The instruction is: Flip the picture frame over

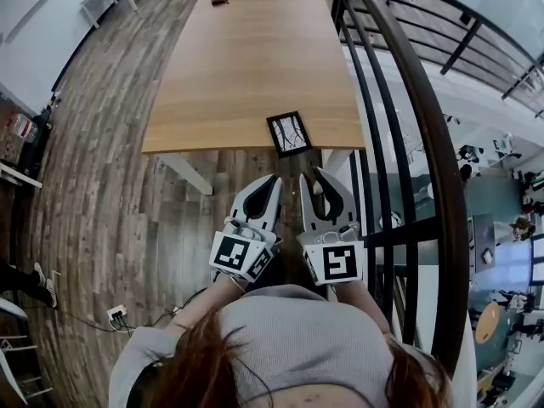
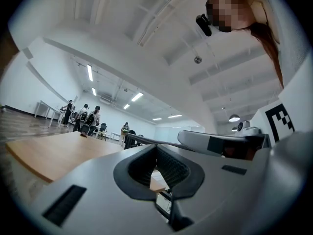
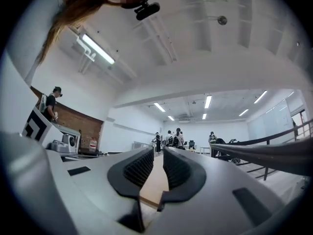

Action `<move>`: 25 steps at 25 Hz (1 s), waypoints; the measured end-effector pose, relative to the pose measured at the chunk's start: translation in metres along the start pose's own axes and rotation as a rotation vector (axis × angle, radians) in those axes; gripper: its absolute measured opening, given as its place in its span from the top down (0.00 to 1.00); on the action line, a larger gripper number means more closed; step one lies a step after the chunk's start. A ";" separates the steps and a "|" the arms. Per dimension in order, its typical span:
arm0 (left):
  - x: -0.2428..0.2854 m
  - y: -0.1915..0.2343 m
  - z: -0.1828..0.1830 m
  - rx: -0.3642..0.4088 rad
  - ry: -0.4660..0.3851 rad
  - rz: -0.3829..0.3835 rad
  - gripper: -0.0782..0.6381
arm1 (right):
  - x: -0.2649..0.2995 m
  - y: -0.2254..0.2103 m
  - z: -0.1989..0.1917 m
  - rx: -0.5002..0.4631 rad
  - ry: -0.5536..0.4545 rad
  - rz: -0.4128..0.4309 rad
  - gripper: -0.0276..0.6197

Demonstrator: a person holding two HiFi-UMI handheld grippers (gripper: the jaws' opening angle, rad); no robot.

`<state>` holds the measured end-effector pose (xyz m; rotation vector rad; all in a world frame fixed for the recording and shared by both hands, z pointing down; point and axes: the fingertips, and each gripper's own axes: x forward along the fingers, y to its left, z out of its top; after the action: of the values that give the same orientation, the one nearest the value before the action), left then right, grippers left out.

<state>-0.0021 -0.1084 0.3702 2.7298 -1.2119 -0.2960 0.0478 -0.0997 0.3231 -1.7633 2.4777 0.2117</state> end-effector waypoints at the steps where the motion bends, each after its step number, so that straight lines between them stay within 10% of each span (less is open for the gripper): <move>1: -0.011 -0.015 -0.002 -0.003 -0.001 0.003 0.88 | -0.020 0.004 0.002 0.020 0.004 0.015 0.86; 11: -0.110 -0.145 -0.017 0.012 -0.002 0.019 0.88 | -0.176 0.021 -0.004 0.076 0.120 0.066 0.93; 25: -0.146 -0.178 0.016 0.020 -0.028 -0.008 0.88 | -0.201 0.061 0.025 0.114 0.152 0.049 0.93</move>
<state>0.0256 0.1179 0.3356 2.7567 -1.2179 -0.3256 0.0564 0.1109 0.3336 -1.7343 2.5806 -0.0618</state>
